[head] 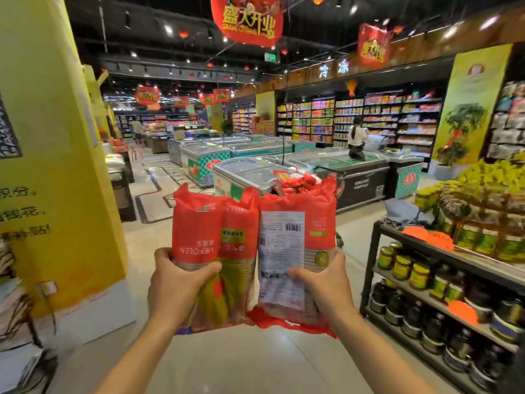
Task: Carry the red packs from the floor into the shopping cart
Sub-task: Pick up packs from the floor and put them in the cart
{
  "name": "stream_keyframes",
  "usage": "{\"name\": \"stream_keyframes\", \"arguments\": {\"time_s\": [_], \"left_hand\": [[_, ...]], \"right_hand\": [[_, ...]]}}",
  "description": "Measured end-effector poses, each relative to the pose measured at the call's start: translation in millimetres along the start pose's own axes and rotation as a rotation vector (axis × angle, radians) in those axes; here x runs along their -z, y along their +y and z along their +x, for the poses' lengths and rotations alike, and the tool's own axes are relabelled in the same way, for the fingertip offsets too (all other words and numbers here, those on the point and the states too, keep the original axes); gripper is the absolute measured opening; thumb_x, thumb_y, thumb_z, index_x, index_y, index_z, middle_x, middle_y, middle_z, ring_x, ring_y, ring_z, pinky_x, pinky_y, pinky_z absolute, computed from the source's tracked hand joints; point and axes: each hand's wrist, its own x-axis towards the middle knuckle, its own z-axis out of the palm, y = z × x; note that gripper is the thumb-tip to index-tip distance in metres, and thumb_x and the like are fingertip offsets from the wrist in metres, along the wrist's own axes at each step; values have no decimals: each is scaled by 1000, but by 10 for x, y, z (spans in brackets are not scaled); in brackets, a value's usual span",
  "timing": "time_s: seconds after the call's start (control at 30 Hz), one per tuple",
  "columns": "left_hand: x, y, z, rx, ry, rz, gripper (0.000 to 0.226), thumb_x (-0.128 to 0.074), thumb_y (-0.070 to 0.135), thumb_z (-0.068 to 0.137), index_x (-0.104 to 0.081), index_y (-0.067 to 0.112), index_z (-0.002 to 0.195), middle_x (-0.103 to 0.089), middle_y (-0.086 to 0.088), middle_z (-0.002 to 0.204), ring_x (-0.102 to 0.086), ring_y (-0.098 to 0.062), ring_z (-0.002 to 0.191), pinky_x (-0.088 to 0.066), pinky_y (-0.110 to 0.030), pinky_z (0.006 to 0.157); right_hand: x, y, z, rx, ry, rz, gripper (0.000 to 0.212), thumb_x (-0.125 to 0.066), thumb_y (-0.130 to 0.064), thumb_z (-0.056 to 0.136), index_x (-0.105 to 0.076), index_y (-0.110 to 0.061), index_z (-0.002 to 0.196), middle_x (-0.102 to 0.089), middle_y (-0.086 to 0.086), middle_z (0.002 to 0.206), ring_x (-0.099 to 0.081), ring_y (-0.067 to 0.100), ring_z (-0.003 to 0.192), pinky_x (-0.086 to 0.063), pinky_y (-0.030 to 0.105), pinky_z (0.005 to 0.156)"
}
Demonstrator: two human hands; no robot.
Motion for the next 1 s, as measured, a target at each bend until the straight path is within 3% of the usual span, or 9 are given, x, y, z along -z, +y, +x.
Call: {"name": "stream_keyframes", "arguments": {"time_s": [0.17,0.43,0.7,0.87,1.0], "left_hand": [[-443,1,322,-13,-88,2,91,-96,55,56,-38,32,121,-60,6,110,-67,-27,99,-57,-54,94],[-1049,-147,1164,-29,-189,-6,84,-96,47,65,-36,32,122,-59,6,113,-66,-26,98,-57,-53,95],[-1563,-253,2369,-79,-264,-43,82,-95,45,66,-35,32,121,-58,7,110,-65,-26,96,-57,-51,94],[-1834,-331,2916,-101,-308,-71,80,-97,41,67,-39,28,121,-60,7,107,-66,-26,95,-57,-51,94],[-2075,-339,3172,-117,-347,-88,77,-96,36,69,-40,26,121,-59,6,109,-64,-25,96,-56,-49,93]], "right_hand": [[116,92,319,-14,80,-34,63,-92,-10,69,-43,-29,105,-71,-5,101,-73,13,90,-62,47,86],[-97,230,997,-19,164,-63,65,-94,-15,69,-42,-31,106,-70,-5,105,-72,12,91,-61,41,84],[-635,269,1955,-11,272,-100,72,-95,-26,61,-47,-28,114,-73,-8,104,-74,13,91,-61,49,87],[-881,309,2365,-1,333,-101,74,-95,-27,57,-47,-26,114,-74,-6,104,-75,11,90,-61,47,86],[-942,334,2646,2,361,-104,68,-95,-17,66,-46,-28,110,-73,-6,103,-74,11,91,-61,46,87]]}}
